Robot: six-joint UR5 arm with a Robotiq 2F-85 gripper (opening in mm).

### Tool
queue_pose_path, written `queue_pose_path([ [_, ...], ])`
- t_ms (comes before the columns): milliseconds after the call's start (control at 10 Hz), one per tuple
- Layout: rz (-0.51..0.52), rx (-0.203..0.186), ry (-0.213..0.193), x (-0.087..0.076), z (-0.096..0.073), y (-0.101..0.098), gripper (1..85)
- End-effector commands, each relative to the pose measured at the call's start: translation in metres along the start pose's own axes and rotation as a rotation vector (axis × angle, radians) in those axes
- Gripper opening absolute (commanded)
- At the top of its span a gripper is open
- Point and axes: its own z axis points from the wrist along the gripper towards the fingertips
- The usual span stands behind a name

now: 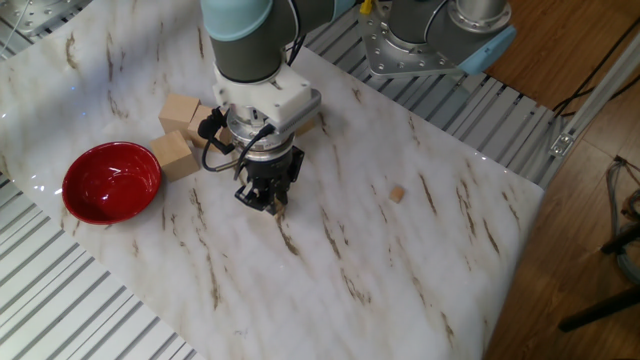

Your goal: Stack the blocks into a pyramid shape

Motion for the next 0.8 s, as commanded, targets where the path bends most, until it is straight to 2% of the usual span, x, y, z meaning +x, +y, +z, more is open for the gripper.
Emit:
queue_pose_path([
  [0, 0.007, -0.008, -0.01, -0.0002, -0.0007, 0.0022, 30.7],
  [700, 0.01, -0.005, -0.009, 0.0028, -0.0029, 0.0007, 29.7],
])
